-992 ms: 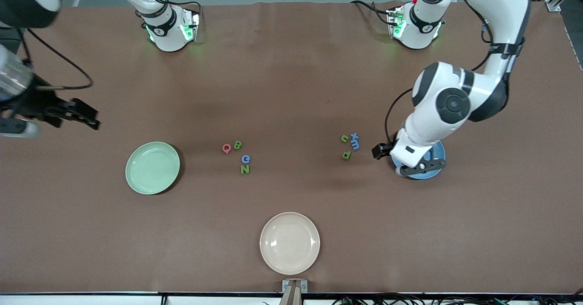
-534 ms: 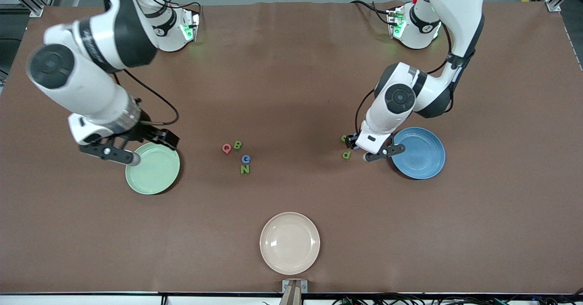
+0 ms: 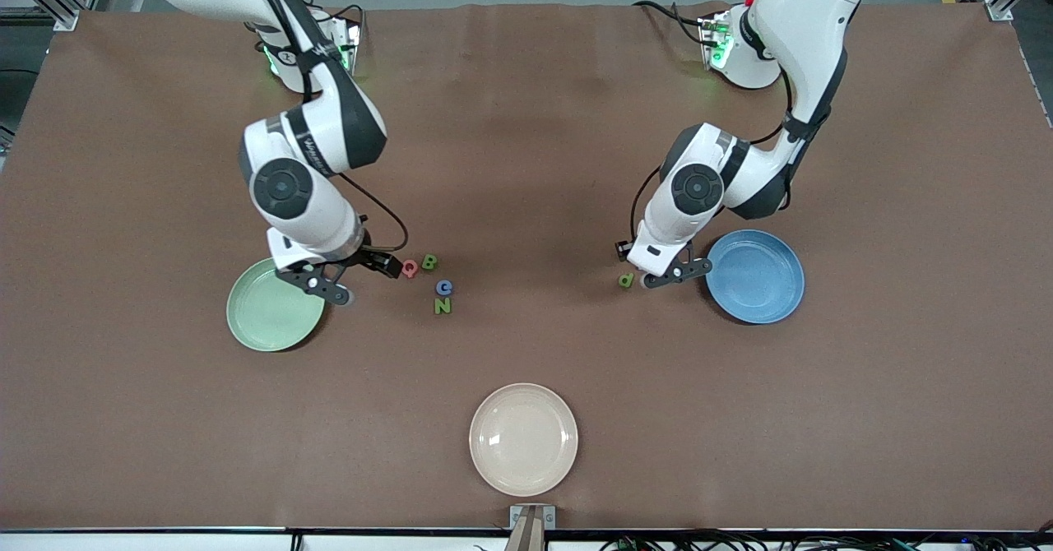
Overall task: Sort upper and lower case letters into plates
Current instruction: 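Grasp the Q with the right gripper while the left gripper grasps the E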
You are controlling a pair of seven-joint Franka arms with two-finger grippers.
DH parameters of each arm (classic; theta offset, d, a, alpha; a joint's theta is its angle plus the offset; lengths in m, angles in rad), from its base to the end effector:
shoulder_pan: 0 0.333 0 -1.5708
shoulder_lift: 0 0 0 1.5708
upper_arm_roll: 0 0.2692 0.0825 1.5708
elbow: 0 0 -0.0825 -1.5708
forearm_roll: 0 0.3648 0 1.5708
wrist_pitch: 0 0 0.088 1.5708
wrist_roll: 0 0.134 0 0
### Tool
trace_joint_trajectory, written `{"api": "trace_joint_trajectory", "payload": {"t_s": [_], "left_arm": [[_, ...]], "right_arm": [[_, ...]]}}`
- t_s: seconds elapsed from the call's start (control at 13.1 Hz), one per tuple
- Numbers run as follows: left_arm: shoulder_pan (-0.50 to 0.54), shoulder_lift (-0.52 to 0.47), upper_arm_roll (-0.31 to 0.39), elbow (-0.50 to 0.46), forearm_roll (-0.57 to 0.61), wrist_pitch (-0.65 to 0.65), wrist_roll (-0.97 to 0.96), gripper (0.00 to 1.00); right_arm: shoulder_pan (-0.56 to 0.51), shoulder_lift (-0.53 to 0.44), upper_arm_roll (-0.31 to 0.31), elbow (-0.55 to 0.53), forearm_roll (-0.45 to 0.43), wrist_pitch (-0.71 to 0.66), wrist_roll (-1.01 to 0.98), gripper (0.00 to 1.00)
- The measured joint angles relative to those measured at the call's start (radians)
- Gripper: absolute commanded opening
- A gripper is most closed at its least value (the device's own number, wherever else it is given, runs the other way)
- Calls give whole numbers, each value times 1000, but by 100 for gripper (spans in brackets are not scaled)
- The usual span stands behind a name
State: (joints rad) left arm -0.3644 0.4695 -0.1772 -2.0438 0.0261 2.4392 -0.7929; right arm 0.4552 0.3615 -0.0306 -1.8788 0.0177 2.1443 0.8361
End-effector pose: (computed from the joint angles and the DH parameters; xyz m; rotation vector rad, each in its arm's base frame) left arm 0.4744 -0.2894 0.1530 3.1050 0.3853 -0.1438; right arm 0.5319 0.2420 0.2522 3.0176 -0.6438 -0.1227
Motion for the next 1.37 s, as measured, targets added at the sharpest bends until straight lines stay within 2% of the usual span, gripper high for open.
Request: {"api": "trace_joint_trajectory", "payload": {"t_s": [0.31,0.76,1.14,1.37], "left_arm": [[-2,15,2,-2,32,16,-1,57],[-2,49,9,-2,42,73,-1,54],[-1,51,13,-2,42,74,-1,50],[-1,56,13,-1,42,74,-1,44]], "right_arm": [[48,57,0,-64,41,175,59,100],[59,101,-5,-182,74,380,90,97],[57,116,-14,-227,101,457,100,95],[53,124,-18,-235,102,478,102,85]]}}
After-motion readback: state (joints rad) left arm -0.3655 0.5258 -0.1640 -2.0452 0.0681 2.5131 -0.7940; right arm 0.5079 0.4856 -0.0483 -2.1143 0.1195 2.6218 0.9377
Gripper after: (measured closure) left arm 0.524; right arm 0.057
